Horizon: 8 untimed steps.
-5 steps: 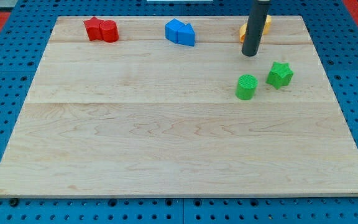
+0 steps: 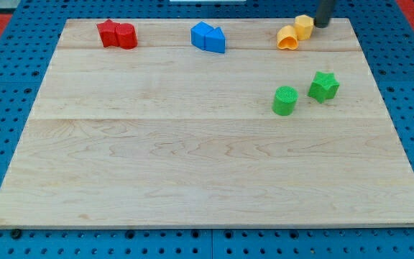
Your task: Move the yellow blocks downwards
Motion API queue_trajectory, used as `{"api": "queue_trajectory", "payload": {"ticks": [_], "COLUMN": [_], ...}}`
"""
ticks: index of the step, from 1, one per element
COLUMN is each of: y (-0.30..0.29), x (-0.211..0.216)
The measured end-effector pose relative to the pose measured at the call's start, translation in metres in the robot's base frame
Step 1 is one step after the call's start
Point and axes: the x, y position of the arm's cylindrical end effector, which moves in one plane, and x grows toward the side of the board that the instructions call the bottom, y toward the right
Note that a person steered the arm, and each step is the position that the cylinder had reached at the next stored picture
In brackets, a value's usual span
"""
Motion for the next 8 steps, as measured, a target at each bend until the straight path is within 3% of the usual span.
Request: {"api": "queue_trajectory", "payload": {"ticks": [1,3,6,8], "y": [-0.047,-0.037,-0.138,-0.106], "x": [0.004,-0.018,-0.014,0.007]}}
